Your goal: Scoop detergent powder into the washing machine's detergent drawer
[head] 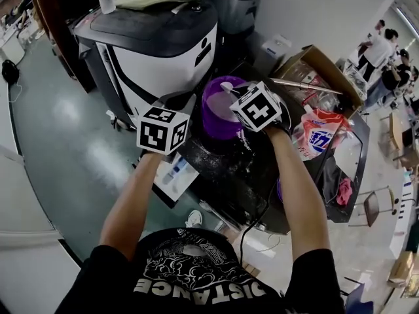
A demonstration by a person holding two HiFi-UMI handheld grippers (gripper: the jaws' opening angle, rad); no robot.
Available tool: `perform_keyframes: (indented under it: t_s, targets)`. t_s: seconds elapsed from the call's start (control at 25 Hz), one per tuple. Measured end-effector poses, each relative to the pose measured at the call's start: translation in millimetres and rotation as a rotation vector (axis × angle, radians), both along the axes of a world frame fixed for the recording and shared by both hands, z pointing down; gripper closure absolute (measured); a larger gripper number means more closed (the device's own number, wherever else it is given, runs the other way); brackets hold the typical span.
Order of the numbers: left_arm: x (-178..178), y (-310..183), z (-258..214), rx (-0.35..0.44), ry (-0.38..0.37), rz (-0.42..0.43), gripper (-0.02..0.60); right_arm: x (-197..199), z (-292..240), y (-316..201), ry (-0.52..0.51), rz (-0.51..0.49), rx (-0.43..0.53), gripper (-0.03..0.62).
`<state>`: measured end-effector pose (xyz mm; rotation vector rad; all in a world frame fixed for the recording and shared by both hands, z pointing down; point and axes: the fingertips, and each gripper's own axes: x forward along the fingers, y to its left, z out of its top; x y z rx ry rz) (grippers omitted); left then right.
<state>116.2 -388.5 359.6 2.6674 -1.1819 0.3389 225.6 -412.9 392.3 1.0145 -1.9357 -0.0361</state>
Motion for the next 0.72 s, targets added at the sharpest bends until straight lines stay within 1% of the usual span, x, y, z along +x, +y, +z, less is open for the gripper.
perform_keyframes:
  t_s: [0.08, 0.24, 0.36, 0.56, 0.72]
  targets:
    - [3, 1, 3, -0.005, -0.006, 0.014, 0.58, 2, 5, -2, 0.049, -0.016, -0.002, 0.559]
    - [8, 1, 12, -0.032, -0.047, 0.046, 0.578, 0, 10, -7, 0.112, -0.067, 0.001, 0.559]
    - [8, -1, 16, -0.041, -0.052, 0.031, 0.578, 0, 13, -9, 0.138, -0.095, -0.005, 0.559]
    - [12, -2, 17, -0.049, -0.059, 0.018, 0.578, 2, 21, -10, 0.223, -0.143, -0.019, 0.557]
    - [11, -1, 15, -0.048, -0.054, 0.009, 0.578, 0, 24, -9, 0.238, -0.162, -0.05, 0.557]
